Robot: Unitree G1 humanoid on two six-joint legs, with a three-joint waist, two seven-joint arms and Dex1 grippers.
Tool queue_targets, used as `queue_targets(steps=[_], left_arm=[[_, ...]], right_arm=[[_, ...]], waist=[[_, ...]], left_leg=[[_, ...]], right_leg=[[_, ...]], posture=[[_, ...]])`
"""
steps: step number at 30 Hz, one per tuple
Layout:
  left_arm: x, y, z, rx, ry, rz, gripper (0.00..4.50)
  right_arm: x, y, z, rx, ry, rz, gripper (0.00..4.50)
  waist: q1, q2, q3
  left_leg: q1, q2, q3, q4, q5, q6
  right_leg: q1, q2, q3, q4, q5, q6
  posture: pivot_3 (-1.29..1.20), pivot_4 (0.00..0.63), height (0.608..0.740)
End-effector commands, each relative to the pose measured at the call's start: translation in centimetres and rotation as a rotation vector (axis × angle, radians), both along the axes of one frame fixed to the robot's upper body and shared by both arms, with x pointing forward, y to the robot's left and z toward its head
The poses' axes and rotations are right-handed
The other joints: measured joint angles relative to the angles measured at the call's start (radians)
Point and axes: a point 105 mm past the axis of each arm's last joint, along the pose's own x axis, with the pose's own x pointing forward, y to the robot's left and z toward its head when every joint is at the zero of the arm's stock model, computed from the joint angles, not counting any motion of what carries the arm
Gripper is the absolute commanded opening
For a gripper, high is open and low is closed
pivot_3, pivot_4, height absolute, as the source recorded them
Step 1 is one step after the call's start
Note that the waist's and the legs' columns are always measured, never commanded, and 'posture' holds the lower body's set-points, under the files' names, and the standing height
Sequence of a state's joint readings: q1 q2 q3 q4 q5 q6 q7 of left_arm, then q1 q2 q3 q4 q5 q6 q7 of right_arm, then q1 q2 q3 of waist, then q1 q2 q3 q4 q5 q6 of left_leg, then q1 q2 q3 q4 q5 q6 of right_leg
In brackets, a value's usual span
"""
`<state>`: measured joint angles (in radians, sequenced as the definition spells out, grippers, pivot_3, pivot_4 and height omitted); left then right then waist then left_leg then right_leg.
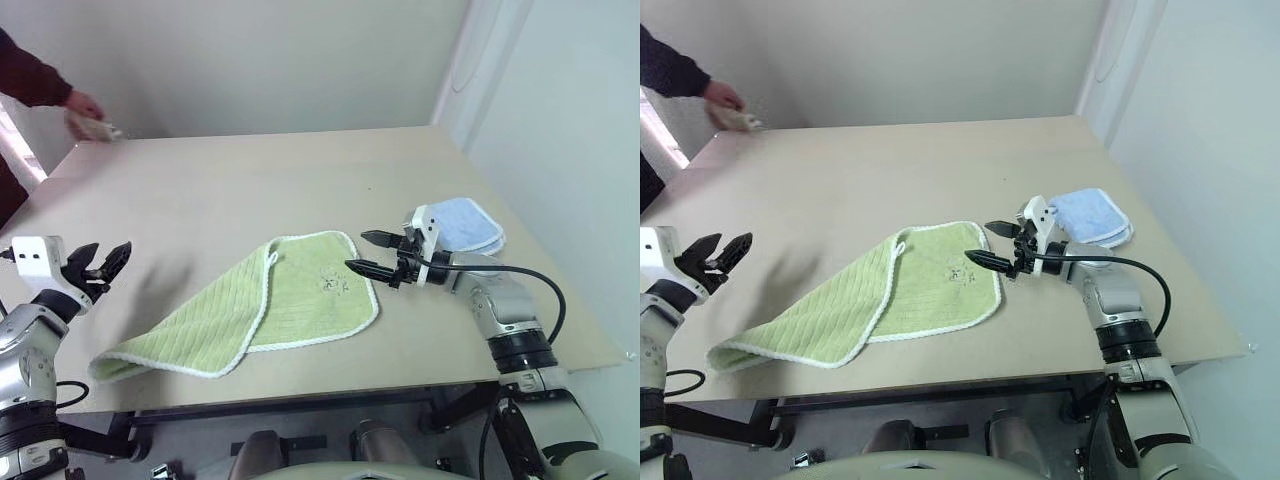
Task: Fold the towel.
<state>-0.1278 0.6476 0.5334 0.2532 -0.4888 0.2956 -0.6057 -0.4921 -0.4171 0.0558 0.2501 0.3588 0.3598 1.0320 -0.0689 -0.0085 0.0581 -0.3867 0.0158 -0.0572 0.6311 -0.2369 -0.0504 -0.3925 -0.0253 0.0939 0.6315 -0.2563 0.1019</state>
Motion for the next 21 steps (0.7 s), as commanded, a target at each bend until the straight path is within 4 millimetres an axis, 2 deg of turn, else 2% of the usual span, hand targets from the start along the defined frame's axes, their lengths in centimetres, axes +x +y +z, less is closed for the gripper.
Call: queue_targets(steps=[1, 9, 16, 21], left_arm=[[0.4, -0.4, 1.7, 0.009, -0.073, -0.006, 3.35], [0.1, -2.1, 0.9, -0.004, -0.042, -0.072, 3.35], [0.0, -2.5, 1.3, 0.017, -0.029, -0.123, 3.35], [0.4, -3.3, 1.9, 0.007, -0.038, -0.165, 3.35]], right_arm=[[0.6, 0.1, 1.4, 0.003, -0.050, 0.007, 4.46], [0.5, -0.2, 1.7, -0.001, -0.046, 0.006, 4.46], [1.1, -1.3, 1.6, -0.020, -0.040, -0.040, 4.46], [1.4, -1.2, 1.9, -0.020, -0.027, -0.059, 4.46]], waist=[[0.000, 0.000, 0.000], [-0.002, 0.000, 0.000], [-0.001, 0.000, 0.000], [-0.001, 0.000, 0.000]], left_leg=[[0.000, 0.000, 0.000, 0.000, 0.000, 0.000], [0.000, 0.000, 0.000, -0.001, 0.000, 0.000], [0.000, 0.000, 0.000, 0.000, 0.000, 0.000], [0.000, 0.000, 0.000, 0.000, 0.000, 0.000]], right_leg=[[0.000, 0.000, 0.000, 0.000, 0.000, 0.000], [0.000, 0.000, 0.000, 0.000, 0.000, -0.001], [0.000, 0.000, 0.000, 0.000, 0.000, 0.000], [0.000, 0.000, 0.000, 0.000, 0.000, 0.000]], posture=[[0.00, 0.000, 0.740], [0.00, 0.000, 0.740], [0.00, 0.000, 0.740], [0.00, 0.000, 0.740]])
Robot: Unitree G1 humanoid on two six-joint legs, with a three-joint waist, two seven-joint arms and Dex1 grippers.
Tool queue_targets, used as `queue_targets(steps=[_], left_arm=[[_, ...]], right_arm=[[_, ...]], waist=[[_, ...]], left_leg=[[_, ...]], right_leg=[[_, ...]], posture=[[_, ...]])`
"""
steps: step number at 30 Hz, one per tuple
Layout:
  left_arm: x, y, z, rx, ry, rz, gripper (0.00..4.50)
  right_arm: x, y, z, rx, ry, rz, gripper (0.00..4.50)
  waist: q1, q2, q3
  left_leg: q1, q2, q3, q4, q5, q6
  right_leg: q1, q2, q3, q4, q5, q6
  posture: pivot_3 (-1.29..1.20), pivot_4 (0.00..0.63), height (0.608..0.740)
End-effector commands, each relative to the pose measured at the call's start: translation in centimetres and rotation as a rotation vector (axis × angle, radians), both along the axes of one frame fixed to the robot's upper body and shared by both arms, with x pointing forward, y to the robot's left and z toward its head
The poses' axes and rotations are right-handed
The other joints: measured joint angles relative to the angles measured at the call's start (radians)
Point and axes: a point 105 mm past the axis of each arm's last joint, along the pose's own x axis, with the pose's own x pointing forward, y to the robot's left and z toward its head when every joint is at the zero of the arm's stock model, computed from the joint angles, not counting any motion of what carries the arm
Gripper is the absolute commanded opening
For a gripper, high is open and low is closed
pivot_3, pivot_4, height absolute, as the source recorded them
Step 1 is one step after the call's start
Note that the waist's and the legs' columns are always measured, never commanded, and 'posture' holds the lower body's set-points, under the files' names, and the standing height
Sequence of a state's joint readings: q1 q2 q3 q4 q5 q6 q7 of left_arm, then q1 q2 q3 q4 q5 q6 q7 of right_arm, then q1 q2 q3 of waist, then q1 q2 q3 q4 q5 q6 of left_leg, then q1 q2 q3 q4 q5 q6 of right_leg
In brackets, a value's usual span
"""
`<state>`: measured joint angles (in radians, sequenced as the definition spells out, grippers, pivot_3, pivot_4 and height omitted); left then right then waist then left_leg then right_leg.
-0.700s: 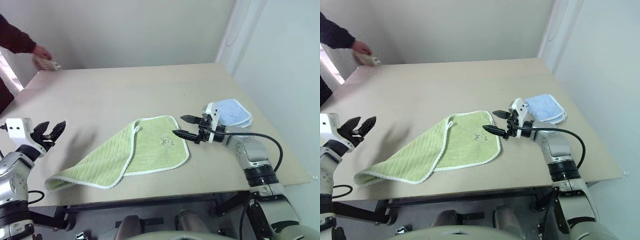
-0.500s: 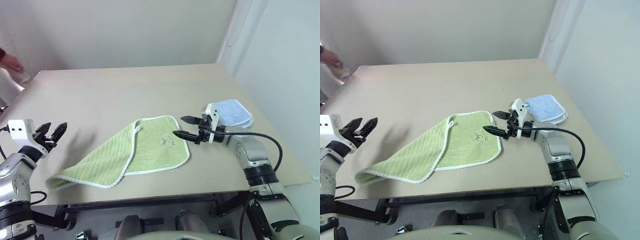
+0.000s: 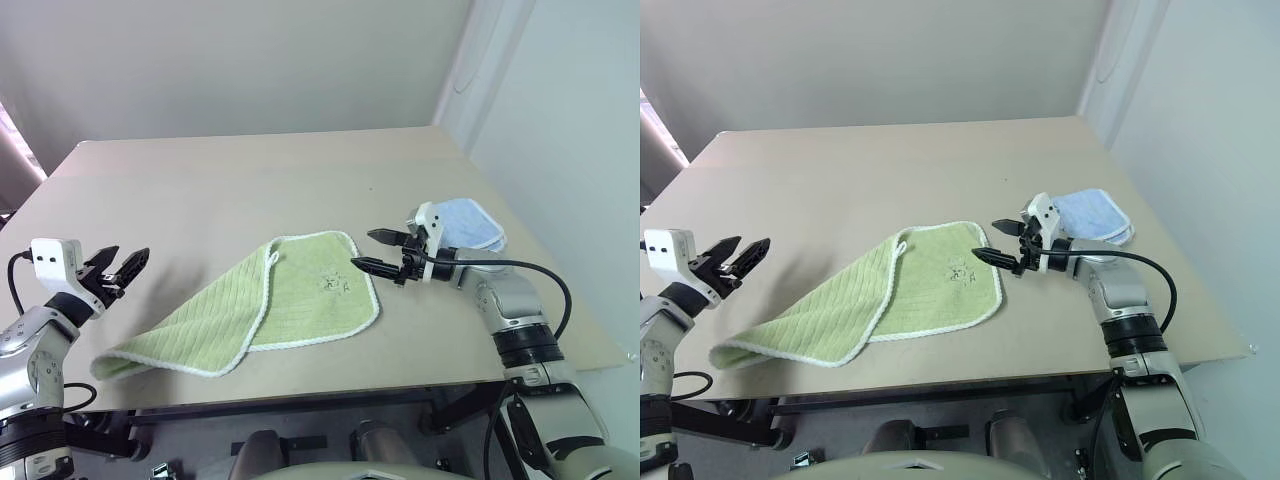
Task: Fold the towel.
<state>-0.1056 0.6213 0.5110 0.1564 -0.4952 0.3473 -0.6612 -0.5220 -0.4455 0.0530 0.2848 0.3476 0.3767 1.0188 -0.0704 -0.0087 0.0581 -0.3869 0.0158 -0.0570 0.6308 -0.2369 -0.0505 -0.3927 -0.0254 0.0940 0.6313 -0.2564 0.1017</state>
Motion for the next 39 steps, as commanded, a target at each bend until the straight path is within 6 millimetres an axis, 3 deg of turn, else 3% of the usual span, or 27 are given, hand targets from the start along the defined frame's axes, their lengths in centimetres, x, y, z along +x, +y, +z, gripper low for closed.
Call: queue_targets(steps=[1, 13, 20, 23, 26, 39], left_arm=[[0.5, -1.1, 1.8, 0.010, -0.041, -0.067, 3.35], [-0.6, -3.4, 1.9, -0.004, 0.006, -0.219, 3.35], [-2.2, -4.1, 1.8, 0.002, 0.054, -0.302, 3.35], [-2.5, -4.3, 1.8, 0.009, 0.059, -0.312, 3.35], [-2.5, -4.8, 2.0, 0.011, 0.051, -0.316, 3.35], [-3.2, -5.1, 2.0, 0.008, 0.037, -0.286, 3.35]], right_arm=[[0.7, -0.2, 1.8, 0.018, -0.031, -0.019, 4.46], [1.6, -0.3, 0.8, -0.025, 0.116, -0.082, 4.46], [4.8, 1.5, 0.0, -0.094, 0.132, -0.149, 4.46], [7.4, 2.9, -0.8, -0.128, 0.120, -0.275, 4.46], [8.4, 3.7, -2.0, -0.151, 0.160, -0.338, 4.46], [8.6, 4.8, -4.0, -0.227, 0.125, -0.384, 4.46]], waist=[[0.000, 0.000, 0.000], [-0.002, 0.000, 0.000], [-0.011, 0.000, 0.000], [-0.027, 0.001, 0.001], [-0.031, 0.001, 0.001], [-0.058, 0.001, 0.001]], left_leg=[[0.000, 0.000, 0.000, 0.000, 0.000, 0.000], [0.000, 0.000, 0.000, 0.000, 0.000, 0.000], [0.000, 0.000, 0.000, -0.001, 0.000, 0.000], [-0.001, 0.000, 0.000, -0.002, 0.000, 0.000], [-0.001, 0.000, 0.000, -0.002, 0.000, 0.000], [-0.002, 0.000, -0.001, -0.002, 0.000, 0.000]], right_leg=[[0.000, 0.000, 0.000, 0.000, 0.000, 0.000], [-0.001, 0.000, 0.000, 0.000, 0.000, 0.000], [-0.002, 0.000, 0.000, 0.000, 0.000, -0.001], [-0.002, 0.000, 0.000, 0.000, 0.000, -0.001], [-0.002, 0.000, 0.000, 0.000, 0.001, -0.001], [-0.003, 0.000, 0.000, 0.001, 0.001, 0.000]], posture=[[0.00, 0.000, 0.740], [0.00, 0.000, 0.740], [0.00, 0.000, 0.740], [0.00, 0.000, 0.740], [0.00, 0.000, 0.740], [0.00, 0.000, 0.740]])
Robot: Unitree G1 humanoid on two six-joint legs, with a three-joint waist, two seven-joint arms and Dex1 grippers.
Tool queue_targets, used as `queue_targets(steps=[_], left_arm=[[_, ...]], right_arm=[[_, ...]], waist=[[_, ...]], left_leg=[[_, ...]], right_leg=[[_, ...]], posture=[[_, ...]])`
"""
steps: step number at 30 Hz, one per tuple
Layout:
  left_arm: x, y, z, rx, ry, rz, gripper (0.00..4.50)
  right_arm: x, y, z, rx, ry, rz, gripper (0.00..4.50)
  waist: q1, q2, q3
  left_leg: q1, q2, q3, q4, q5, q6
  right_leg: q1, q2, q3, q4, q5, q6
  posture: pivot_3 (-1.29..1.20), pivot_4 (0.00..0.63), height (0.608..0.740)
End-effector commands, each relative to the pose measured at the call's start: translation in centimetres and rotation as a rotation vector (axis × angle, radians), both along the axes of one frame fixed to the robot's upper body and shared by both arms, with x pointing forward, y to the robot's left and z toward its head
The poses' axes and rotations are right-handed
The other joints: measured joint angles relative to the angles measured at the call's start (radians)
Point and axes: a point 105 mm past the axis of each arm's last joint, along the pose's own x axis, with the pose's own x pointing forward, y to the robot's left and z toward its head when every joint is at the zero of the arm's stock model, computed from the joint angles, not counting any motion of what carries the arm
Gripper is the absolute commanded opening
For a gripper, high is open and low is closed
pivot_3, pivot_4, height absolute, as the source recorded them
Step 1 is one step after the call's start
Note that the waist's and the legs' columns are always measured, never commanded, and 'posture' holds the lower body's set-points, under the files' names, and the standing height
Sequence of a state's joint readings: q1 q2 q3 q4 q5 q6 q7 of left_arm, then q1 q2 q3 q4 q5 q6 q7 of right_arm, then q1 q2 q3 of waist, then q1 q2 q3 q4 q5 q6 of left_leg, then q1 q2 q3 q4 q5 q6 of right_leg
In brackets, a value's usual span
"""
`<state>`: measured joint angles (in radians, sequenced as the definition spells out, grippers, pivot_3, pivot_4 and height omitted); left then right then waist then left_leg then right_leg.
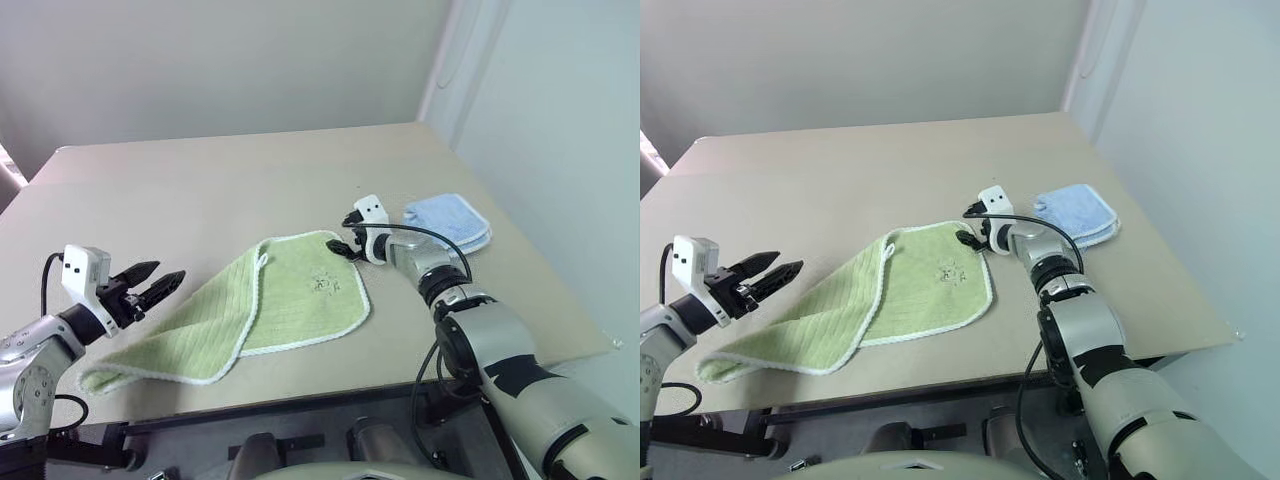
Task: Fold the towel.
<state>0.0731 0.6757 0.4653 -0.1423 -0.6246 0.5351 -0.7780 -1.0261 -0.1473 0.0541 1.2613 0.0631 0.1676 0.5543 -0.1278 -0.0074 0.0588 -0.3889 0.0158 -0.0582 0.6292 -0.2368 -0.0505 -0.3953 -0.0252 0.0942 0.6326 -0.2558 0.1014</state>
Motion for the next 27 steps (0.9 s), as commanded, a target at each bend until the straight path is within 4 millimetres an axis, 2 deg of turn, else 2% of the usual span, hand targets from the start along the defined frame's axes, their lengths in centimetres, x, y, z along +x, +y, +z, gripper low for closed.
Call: queue_targets(steps=[1, 3, 6, 13, 21, 27], left_arm=[[0.1, 0.0, 1.9, 0.008, -0.072, 0.006, 3.35], [0.1, -0.1, 1.8, 0.007, -0.072, 0.005, 3.35], [0.4, -0.1, 1.8, 0.003, -0.074, 0.007, 3.35], [0.8, -0.4, 1.8, 0.002, -0.075, -0.002, 3.35], [0.8, -0.3, 1.7, 0.013, -0.069, -0.001, 3.35], [0.8, -0.1, 1.6, 0.015, -0.068, 0.010, 3.35]], right_arm=[[0.5, 0.8, 1.3, -0.010, -0.059, 0.028, 4.46], [0.3, 1.2, 1.4, -0.005, -0.064, 0.053, 4.46], [0.0, 2.6, 1.8, 0.012, -0.080, 0.120, 3.89], [-0.5, 4.2, 1.7, 0.040, -0.049, 0.156, 3.89], [0.1, 2.7, 1.1, 0.047, -0.002, 0.036, 3.89], [1.0, 2.2, 2.4, 0.113, -0.034, -0.039, 3.89]], waist=[[-0.002, 0.000, 0.000], [-0.003, 0.000, 0.000], [-0.004, 0.000, 0.000], [-0.002, 0.000, 0.000], [-0.002, 0.000, 0.000], [-0.002, 0.000, 0.000]], left_leg=[[0.000, 0.000, 0.000, 0.000, 0.000, 0.000], [0.001, 0.000, 0.000, 0.000, 0.000, 0.000], [0.001, 0.000, 0.000, 0.000, 0.000, 0.000], [0.001, 0.000, -0.001, 0.000, 0.000, 0.000], [0.001, 0.000, -0.001, 0.000, 0.000, 0.000], [0.001, 0.000, -0.001, 0.000, 0.000, 0.000]], right_leg=[[0.000, 0.000, 0.000, 0.000, 0.000, 0.000], [0.000, 0.000, 0.000, 0.000, 0.000, 0.000], [0.000, 0.000, 0.000, 0.000, 0.000, 0.000], [0.001, 0.000, 0.000, 0.001, 0.000, 0.000], [0.001, 0.000, 0.000, 0.001, 0.000, 0.000], [0.001, 0.000, 0.000, 0.001, 0.000, 0.000]], posture=[[0.00, 0.000, 0.740], [0.00, 0.000, 0.740], [0.00, 0.000, 0.740], [0.00, 0.000, 0.740], [0.00, 0.000, 0.740], [0.00, 0.000, 0.740]])
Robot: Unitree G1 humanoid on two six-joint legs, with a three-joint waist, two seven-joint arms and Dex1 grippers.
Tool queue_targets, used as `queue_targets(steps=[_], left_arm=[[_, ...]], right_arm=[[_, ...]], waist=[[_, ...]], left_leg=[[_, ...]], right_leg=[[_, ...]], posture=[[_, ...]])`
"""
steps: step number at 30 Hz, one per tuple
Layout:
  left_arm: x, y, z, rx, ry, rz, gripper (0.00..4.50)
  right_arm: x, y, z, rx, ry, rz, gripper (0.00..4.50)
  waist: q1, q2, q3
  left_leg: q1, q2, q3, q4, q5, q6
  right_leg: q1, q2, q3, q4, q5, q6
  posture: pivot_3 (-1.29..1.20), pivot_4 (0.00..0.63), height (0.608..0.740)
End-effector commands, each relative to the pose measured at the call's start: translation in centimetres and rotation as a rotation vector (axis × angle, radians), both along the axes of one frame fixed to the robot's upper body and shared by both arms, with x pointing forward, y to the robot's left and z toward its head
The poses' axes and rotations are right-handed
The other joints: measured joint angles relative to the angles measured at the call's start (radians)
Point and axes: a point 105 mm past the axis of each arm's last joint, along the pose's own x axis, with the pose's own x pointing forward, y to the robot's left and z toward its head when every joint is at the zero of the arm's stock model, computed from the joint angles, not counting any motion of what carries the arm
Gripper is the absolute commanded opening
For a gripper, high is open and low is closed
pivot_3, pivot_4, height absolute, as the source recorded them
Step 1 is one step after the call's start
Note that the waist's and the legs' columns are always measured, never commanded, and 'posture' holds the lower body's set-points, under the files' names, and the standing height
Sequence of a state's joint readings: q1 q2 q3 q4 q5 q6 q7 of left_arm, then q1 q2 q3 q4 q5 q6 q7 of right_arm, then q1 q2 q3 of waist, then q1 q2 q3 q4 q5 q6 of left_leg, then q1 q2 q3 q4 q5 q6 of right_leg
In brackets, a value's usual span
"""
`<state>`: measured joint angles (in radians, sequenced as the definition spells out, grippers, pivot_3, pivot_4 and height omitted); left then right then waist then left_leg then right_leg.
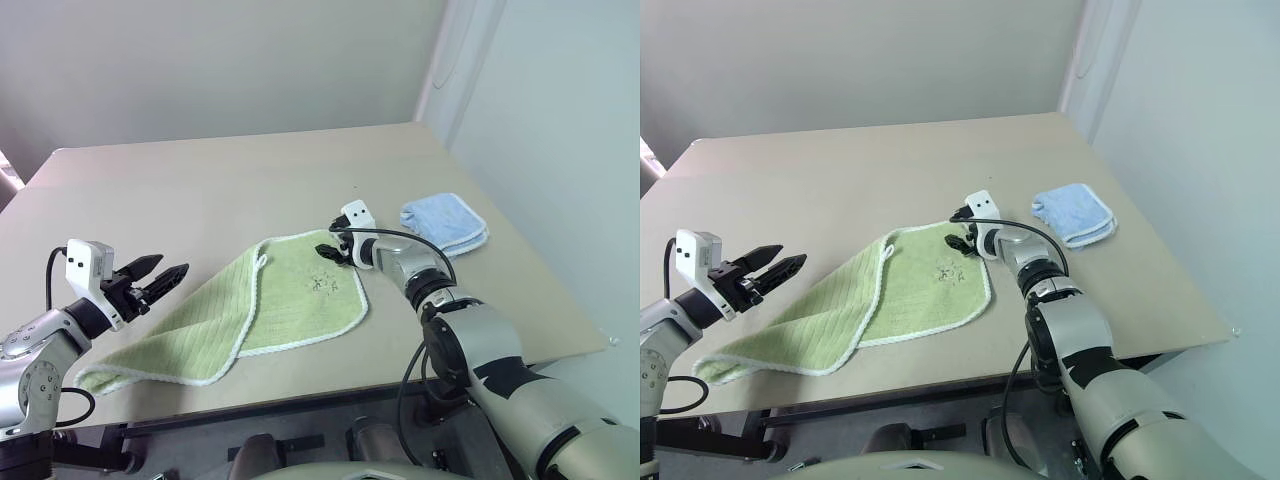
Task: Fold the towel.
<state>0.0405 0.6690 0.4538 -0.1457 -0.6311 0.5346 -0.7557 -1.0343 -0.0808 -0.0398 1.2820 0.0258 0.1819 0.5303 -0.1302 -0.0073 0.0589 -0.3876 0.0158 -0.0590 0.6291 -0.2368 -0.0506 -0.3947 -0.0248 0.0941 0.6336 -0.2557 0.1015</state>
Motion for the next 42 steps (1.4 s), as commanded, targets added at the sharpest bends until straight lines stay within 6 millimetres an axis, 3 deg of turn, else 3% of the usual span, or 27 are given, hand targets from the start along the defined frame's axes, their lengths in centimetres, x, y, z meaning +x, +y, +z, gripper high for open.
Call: queue_targets(steps=[1, 5, 9, 10, 13, 21, 25, 31, 36, 42], left_arm=[[0.1, 0.4, 1.0, 0.020, -0.041, 0.016, 3.35], [0.1, 0.7, 1.0, 0.018, -0.044, 0.032, 3.35], [-0.1, 0.8, 1.1, 0.023, -0.047, 0.046, 3.35], [-0.1, 0.9, 1.0, 0.024, -0.047, 0.048, 3.35], [-0.3, 1.0, 1.0, 0.031, -0.046, 0.053, 3.35], [-0.4, 1.0, 0.9, 0.041, -0.039, 0.047, 3.35], [-0.5, 0.4, 1.0, 0.039, -0.029, 0.014, 3.35], [-1.3, -0.9, 1.1, 0.051, -0.007, -0.075, 3.35], [-1.5, -1.5, 1.0, 0.053, 0.004, -0.101, 3.35], [-1.4, -2.4, 0.8, 0.074, 0.013, -0.149, 3.35]], right_arm=[[1.4, 0.1, 3.0, 0.060, -0.068, -0.042, 3.89], [1.3, 0.1, 2.4, 0.044, -0.054, -0.062, 3.89], [0.7, 0.0, 0.6, -0.053, -0.030, -0.054, 3.89], [0.6, 0.0, 0.2, -0.079, -0.026, -0.056, 3.71], [0.3, -0.1, -0.7, -0.132, -0.016, -0.050, 2.97], [0.3, -0.2, -0.7, -0.144, -0.044, -0.050, 0.03], [0.8, -0.7, 0.2, -0.112, -0.070, -0.074, 0.03], [1.9, -2.0, 3.1, -0.048, -0.135, -0.069, 0.03], [2.7, -5.0, 4.9, -0.064, -0.174, -0.105, 0.03], [2.9, -8.4, 5.7, -0.108, -0.191, -0.161, 0.03]], waist=[[0.000, 0.000, 0.000], [-0.001, 0.000, 0.000], [-0.001, 0.000, 0.000], [-0.001, 0.000, 0.000], [-0.001, 0.000, 0.000], [0.000, 0.000, 0.000], [0.000, 0.000, 0.000], [0.001, 0.001, 0.000], [0.001, 0.001, 0.000], [0.000, 0.001, 0.001]], left_leg=[[0.000, 0.000, 0.000, 0.000, 0.000, 0.000], [0.000, 0.000, 0.000, 0.000, 0.000, 0.000], [0.000, 0.000, 0.000, 0.000, 0.000, 0.000], [0.000, 0.000, 0.000, 0.000, 0.000, 0.000], [0.000, 0.000, 0.000, 0.000, 0.000, 0.000], [0.006, 0.000, 0.000, 0.000, 0.000, 0.000], [0.010, 0.000, 0.000, 0.000, 0.000, 0.000], [0.008, 0.000, 0.000, -0.002, 0.000, 0.000], [0.007, 0.000, 0.000, -0.002, 0.000, 0.000], [0.007, 0.000, 0.000, -0.002, 0.000, 0.000]], right_leg=[[0.000, 0.000, 0.000, 0.000, 0.000, 0.000], [0.000, 0.000, 0.000, 0.000, 0.000, 0.000], [0.000, 0.000, 0.000, 0.000, 0.000, 0.000], [0.000, 0.000, 0.000, 0.000, 0.000, 0.000], [0.000, 0.000, 0.000, 0.000, 0.000, 0.000], [0.006, 0.000, 0.000, 0.000, 0.000, 0.000], [0.009, 0.000, 0.000, 0.000, -0.001, 0.000], [0.007, 0.000, 0.000, -0.001, -0.001, -0.001], [0.006, 0.000, 0.000, -0.001, -0.001, -0.001], [0.006, 0.000, 0.001, -0.002, -0.001, -0.001]], posture=[[0.00, 0.000, 0.740], [0.00, 0.000, 0.740], [0.00, 0.000, 0.740], [0.00, 0.000, 0.740], [0.00, 0.000, 0.740], [0.00, 0.000, 0.740], [0.00, 0.000, 0.740], [0.00, 0.000, 0.740], [0.00, 0.000, 0.740], [0.00, 0.000, 0.740]])
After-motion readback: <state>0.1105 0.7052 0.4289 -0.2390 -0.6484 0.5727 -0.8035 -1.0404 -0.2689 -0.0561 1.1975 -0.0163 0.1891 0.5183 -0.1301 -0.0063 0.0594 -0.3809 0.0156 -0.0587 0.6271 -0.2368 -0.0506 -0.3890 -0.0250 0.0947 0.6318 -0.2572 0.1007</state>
